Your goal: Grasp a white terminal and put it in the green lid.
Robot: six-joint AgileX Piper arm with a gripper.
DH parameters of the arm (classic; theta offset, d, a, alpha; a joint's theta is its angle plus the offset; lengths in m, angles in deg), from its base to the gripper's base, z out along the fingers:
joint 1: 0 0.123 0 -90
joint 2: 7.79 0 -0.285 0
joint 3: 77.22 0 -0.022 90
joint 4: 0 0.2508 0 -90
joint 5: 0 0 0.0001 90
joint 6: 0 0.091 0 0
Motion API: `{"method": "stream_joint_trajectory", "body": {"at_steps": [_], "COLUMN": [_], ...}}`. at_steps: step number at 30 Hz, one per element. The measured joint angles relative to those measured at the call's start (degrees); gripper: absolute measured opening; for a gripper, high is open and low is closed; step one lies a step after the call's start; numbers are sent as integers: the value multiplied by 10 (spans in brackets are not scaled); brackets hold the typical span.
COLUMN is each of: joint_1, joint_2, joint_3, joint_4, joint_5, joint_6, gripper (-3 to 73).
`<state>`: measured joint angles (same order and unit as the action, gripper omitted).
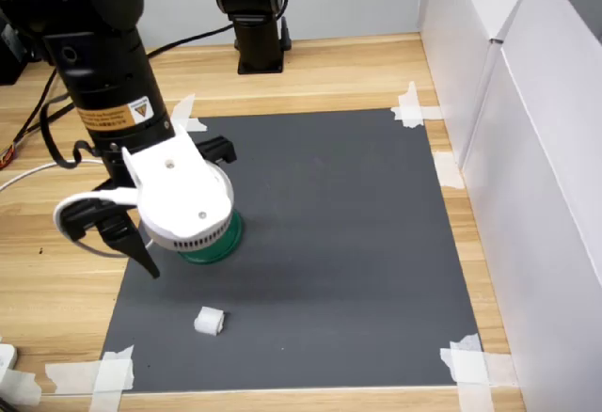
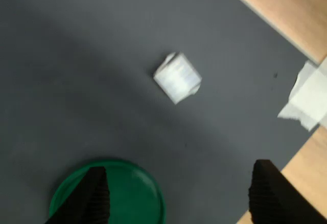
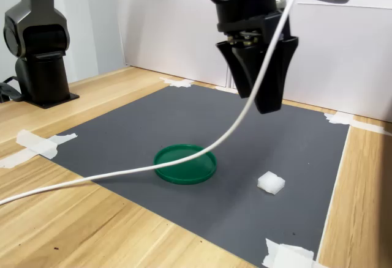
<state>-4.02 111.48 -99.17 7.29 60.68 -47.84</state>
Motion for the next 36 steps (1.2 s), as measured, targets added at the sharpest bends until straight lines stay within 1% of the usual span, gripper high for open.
{"method": "stream_joint_trajectory", "body": {"at_steps": [7,14,24,36], "joint_1": [0,2,12,12], "joint_2": [49,85,111,122], "joint_3": [-8,-8,-8,-8], "joint_4": [-23,-6,-8,-8], "joint_5": [-24,-35,-65,-77], "joint_6": [-14,-33,-41,-41], "gripper": [675,675,675,675]}}
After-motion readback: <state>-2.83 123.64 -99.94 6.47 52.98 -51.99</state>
